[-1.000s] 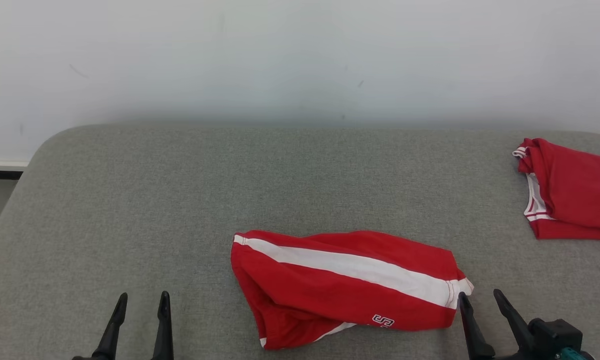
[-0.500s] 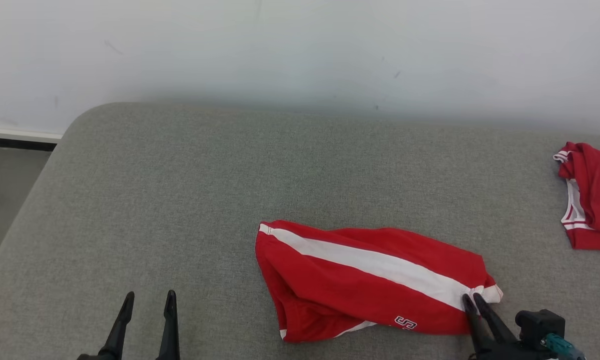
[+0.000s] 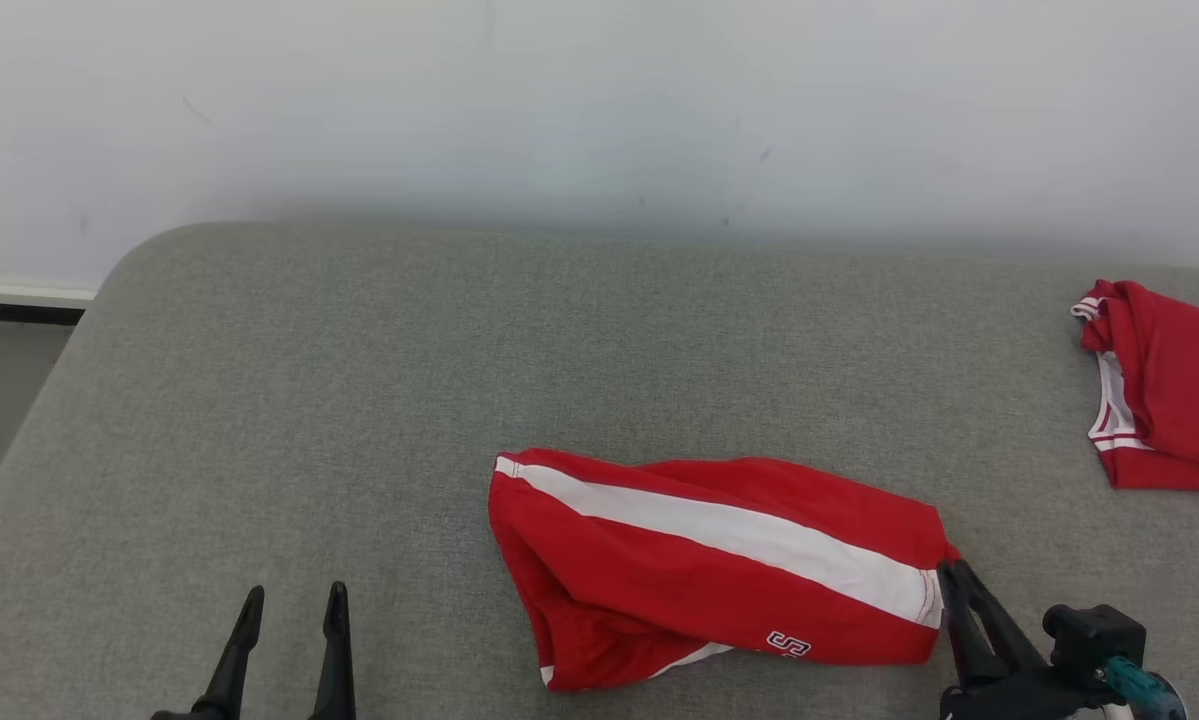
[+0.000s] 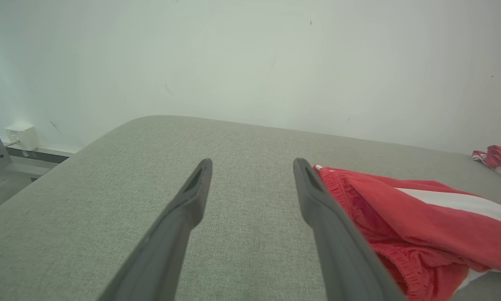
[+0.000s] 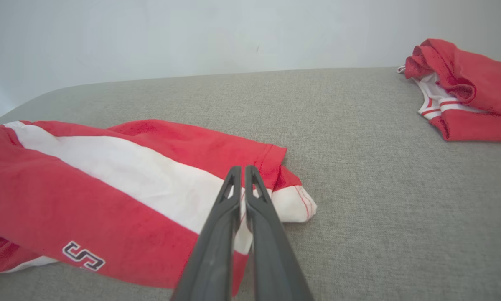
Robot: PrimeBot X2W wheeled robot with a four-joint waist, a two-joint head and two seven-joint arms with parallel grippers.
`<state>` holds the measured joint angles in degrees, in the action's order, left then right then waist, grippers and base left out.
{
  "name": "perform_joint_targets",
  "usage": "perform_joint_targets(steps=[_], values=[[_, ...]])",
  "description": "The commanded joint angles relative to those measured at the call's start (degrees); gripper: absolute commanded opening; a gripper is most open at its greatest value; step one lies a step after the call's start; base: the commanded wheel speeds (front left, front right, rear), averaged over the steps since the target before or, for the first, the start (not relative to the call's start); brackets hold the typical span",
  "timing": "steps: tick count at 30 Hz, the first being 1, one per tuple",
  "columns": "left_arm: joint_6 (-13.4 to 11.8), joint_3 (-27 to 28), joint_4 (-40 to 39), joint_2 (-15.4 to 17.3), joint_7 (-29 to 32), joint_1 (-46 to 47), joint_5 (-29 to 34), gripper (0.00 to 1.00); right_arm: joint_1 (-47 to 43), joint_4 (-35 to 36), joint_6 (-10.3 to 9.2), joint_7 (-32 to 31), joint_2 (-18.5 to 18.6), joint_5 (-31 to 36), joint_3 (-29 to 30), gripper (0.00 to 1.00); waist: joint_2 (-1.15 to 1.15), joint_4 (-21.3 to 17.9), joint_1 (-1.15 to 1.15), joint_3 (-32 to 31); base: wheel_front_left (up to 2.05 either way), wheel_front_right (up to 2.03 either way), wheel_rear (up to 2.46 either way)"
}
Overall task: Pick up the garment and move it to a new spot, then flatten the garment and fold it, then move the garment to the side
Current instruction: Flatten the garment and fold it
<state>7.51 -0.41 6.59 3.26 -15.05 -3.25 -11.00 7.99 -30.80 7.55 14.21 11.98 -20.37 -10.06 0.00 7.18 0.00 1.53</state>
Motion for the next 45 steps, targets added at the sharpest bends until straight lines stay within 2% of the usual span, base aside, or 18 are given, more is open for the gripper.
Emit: perform_joint_targets(steps=[1, 6, 12, 19, 23, 32, 45], values=[[-0.05, 0.35, -0.33, -0.09, -0.17, -0.36, -0.01, 1.0, -1.0, 1.24, -0.15, 0.61, 0.28, 0.84, 0.67, 1.0, 0.0, -0.83, 0.0, -0.31, 0.0, 0.0, 0.0], [-0.06, 1.13, -0.78, -0.18, -0.17, -1.09, 0.16, 1.0, -2.26, 5.51, -0.15, 0.99, -0.14, 2.14, 3.07, 1.0, 0.0, -2.34, 0.0, -0.55, 0.0, 0.0, 0.0], [-0.06, 2.17, -1.15, -0.24, -0.17, -1.53, 0.3, 1.0, -6.47, 15.21, -0.15, 0.98, -1.85, 4.79, 7.68, 1.0, 0.0, -4.89, 0.0, -1.18, 0.0, 0.0, 0.0], [-0.05, 3.44, -1.96, 0.12, -0.18, -1.75, 0.61, 1.0, -12.59, 23.62, -0.15, 0.98, -3.05, 6.17, 10.08, 1.0, 0.0, -7.48, 0.0, -1.44, 0.0, 0.0, 0.0], [-0.05, 3.28, -2.54, 0.54, -0.17, -2.23, 0.92, 1.0, -14.28, 25.2, -0.15, 0.9, -2.83, 5.94, 10.03, 1.0, 0.0, -7.96, 0.0, -1.39, 0.0, 0.0, 0.0], [-0.05, 0.25, -5.53, 4.08, -0.17, -5.23, -0.15, 1.0, -15.35, 25.56, -0.15, 0.9, -3.87, 5.63, 8.56, 1.0, 0.0, -7.93, 0.0, -1.46, 0.0, 0.0, 0.0], [-0.05, -0.37, -5.67, 4.29, -0.17, -6.06, -0.68, 1.0, -15.2, 22.54, -0.15, 0.9, -3.23, 4.63, 7.85, 1.0, 0.0, -7.0, 0.0, -1.99, 0.0, 0.0, 0.0]])
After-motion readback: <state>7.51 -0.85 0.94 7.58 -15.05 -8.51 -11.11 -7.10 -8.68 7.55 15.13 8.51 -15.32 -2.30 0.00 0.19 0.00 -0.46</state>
